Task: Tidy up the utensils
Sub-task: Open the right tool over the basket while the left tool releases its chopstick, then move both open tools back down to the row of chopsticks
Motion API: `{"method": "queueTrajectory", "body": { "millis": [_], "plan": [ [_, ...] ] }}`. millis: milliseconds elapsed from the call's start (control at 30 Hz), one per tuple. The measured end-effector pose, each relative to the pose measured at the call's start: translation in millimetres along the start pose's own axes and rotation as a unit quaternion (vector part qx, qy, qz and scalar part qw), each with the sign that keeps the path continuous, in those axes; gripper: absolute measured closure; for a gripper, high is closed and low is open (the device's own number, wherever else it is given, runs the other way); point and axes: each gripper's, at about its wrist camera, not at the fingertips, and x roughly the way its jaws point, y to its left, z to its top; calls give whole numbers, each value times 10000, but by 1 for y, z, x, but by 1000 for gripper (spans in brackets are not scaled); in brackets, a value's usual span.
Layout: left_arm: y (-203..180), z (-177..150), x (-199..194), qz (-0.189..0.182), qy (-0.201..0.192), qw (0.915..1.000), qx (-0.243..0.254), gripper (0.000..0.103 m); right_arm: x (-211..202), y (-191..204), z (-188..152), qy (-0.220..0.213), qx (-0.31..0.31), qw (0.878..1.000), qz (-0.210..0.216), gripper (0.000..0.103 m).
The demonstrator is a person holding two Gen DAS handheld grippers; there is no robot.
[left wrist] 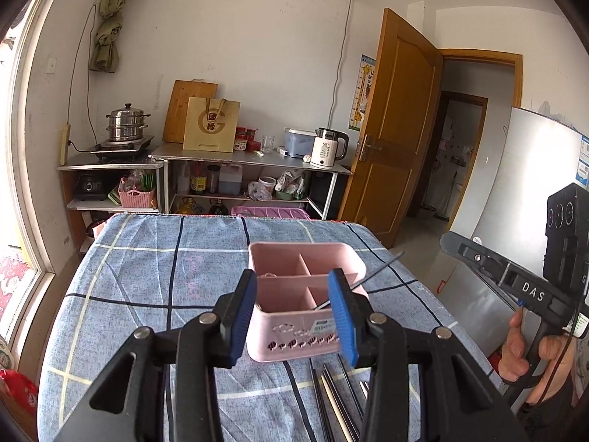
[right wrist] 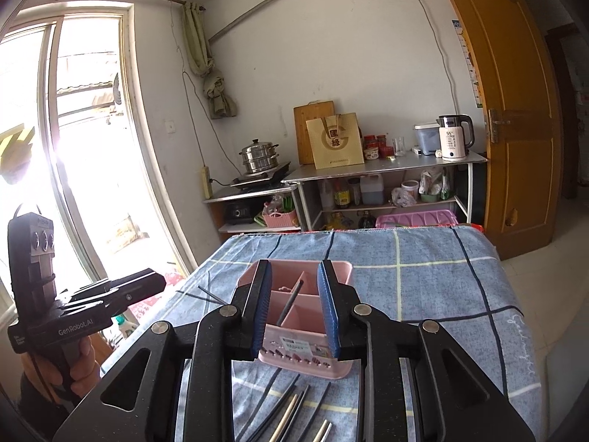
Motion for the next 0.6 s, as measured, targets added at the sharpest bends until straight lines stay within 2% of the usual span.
{"method": "queueTrajectory", "body": {
  "millis": [300, 600],
  "plan": [
    [-13, -56, 1, -137, 481, 9987, 14, 61, -17, -18, -54, 508, 241, 9981, -250, 76],
    [-21, -92, -18, -126, 411, 9991, -40, 59, -34, -18, -90, 654, 242, 9967, -418, 76]
  ]
}}
